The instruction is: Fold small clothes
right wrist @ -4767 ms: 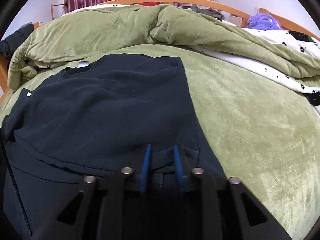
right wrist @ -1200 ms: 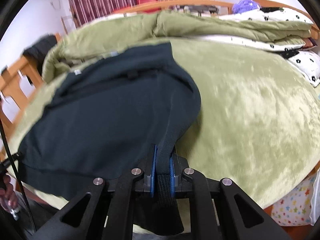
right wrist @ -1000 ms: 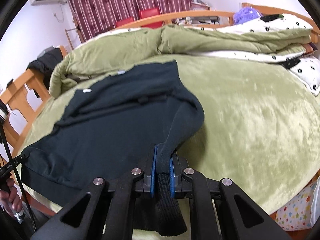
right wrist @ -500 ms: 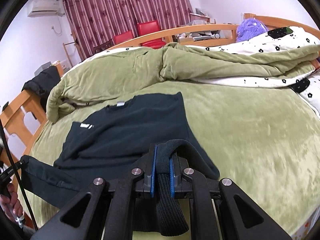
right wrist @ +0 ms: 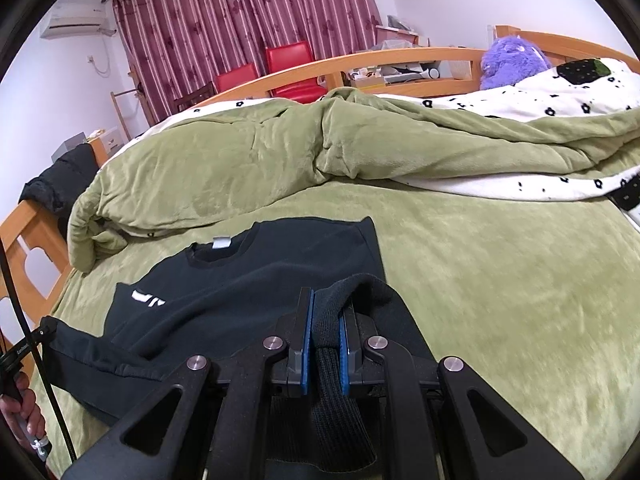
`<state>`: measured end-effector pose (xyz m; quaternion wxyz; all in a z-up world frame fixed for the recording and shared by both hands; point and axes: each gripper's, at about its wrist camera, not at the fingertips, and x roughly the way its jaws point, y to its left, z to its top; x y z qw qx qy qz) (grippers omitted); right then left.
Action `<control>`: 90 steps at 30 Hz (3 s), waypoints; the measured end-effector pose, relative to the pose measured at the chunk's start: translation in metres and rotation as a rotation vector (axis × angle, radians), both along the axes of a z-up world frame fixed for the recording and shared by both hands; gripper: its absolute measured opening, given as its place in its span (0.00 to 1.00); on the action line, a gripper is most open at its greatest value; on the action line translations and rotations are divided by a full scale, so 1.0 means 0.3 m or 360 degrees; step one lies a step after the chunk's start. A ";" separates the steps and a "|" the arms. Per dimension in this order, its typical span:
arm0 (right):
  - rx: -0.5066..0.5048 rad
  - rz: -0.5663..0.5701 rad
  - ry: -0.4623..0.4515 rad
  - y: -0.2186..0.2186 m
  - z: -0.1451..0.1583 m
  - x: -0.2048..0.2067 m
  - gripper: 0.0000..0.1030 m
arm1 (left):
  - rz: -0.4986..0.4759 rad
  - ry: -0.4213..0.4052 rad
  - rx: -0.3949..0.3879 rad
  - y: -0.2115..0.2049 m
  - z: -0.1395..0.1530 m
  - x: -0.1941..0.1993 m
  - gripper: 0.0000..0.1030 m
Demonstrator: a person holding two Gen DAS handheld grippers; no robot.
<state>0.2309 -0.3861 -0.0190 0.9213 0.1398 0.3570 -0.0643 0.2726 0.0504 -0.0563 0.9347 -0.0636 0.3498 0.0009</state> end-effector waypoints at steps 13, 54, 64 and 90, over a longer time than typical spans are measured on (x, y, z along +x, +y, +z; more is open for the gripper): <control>-0.0079 -0.0033 0.0198 -0.019 -0.204 0.181 0.11 | -0.0001 0.0160 0.0017 0.012 -0.165 0.117 0.07; -0.0258 0.0355 0.0257 0.294 -0.143 -0.090 0.33 | 0.0134 0.0064 0.0124 0.140 -0.061 -0.160 0.55; -0.0236 0.0455 0.0348 0.390 -0.231 -0.077 0.33 | 0.0157 0.0076 0.0133 0.167 -0.070 -0.150 0.55; -0.0208 0.0352 0.0407 0.423 -0.291 0.325 0.33 | 0.0151 0.0111 0.0005 0.194 -0.109 -0.042 0.55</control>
